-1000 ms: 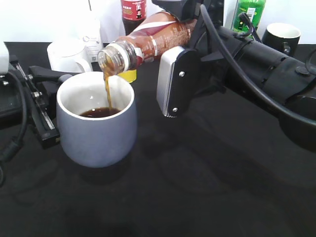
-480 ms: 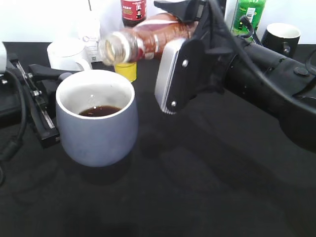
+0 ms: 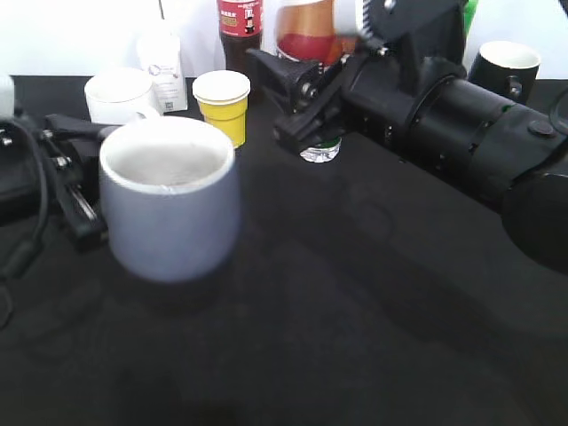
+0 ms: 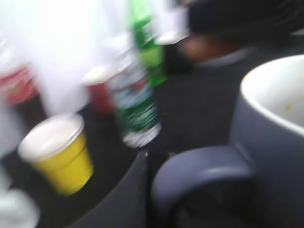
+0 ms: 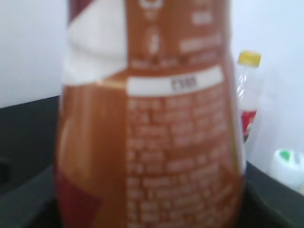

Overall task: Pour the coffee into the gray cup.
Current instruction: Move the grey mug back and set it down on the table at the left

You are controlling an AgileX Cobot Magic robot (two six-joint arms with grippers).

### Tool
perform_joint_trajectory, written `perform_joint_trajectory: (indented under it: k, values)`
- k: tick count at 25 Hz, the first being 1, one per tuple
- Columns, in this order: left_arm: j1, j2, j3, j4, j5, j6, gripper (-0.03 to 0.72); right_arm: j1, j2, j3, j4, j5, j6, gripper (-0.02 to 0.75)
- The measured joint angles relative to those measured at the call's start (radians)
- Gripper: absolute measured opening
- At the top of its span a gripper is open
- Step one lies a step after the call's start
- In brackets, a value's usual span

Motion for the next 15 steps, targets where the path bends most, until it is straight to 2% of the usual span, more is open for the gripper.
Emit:
perform_joint_trajectory:
  k: [2,3,6,8,12,15]
  values:
    - [0.0,0.0,0.0,-0.07,0.038,0.031,0.05,0.0,0.0,0.0,0.0,0.042,0.033,0.529]
    - [0.0,0.0,0.0,-0.102,0.039,0.086,0.05,0.0,0.0,0.0,0.0,0.062,0.04,0.529]
    - [0.011,0.0,0.0,-0.288,0.039,0.248,0.05,0.0,0.0,0.0,0.0,0.074,0.042,0.527]
    - [0.087,0.0,0.0,-0.354,0.013,0.284,0.05,0.0,0.0,0.0,0.0,0.074,0.043,0.527]
    - [0.321,0.043,0.0,-0.389,-0.1,0.286,0.05,0.0,0.0,0.0,0.0,0.074,0.043,0.527]
    - [0.412,0.165,0.0,-0.399,-0.202,0.29,0.05,0.0,0.0,0.0,0.0,0.074,0.044,0.527]
